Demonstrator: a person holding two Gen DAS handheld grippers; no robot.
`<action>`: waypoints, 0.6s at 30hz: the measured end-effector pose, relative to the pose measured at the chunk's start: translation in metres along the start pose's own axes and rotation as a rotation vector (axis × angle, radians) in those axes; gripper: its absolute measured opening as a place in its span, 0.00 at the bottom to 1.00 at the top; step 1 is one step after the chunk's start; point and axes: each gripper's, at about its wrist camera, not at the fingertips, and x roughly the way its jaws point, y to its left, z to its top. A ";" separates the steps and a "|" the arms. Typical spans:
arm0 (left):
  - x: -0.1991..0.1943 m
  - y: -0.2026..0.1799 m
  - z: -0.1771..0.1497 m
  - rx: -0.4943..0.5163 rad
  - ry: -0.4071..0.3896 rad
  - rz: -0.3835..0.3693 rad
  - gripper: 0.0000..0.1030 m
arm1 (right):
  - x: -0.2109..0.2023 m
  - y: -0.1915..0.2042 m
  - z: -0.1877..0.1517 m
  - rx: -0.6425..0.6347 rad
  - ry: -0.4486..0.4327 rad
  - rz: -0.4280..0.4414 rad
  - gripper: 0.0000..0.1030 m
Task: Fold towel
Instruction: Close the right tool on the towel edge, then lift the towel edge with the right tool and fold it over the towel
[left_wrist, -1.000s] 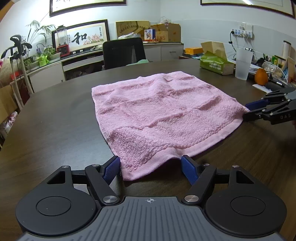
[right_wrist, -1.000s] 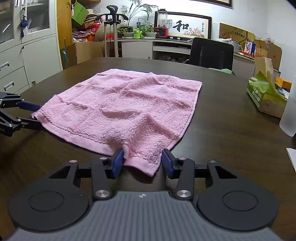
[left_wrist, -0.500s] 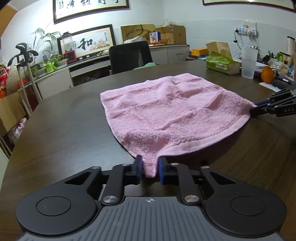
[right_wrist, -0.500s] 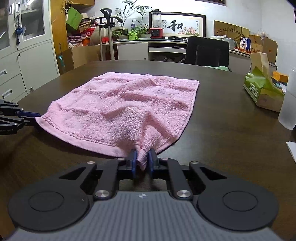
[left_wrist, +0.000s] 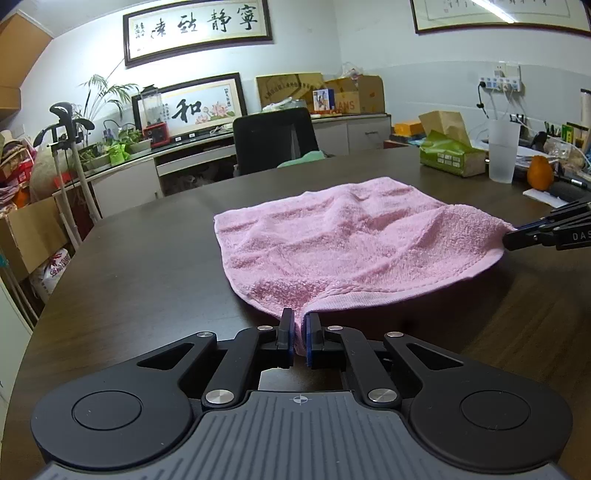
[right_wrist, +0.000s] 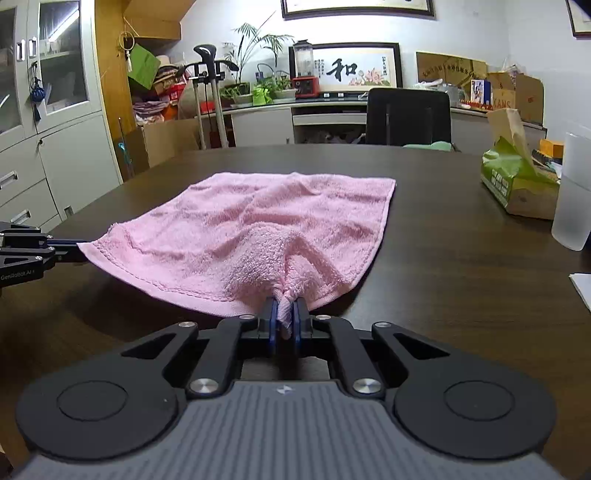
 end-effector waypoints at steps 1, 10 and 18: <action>-0.004 0.000 0.000 -0.005 -0.007 -0.001 0.05 | -0.003 0.000 0.000 0.000 -0.008 0.000 0.08; -0.051 -0.006 0.002 -0.055 -0.066 -0.013 0.05 | -0.047 0.001 -0.003 0.033 -0.066 0.061 0.08; -0.100 -0.018 0.012 -0.060 -0.178 -0.021 0.05 | -0.109 0.001 0.005 0.069 -0.190 0.136 0.08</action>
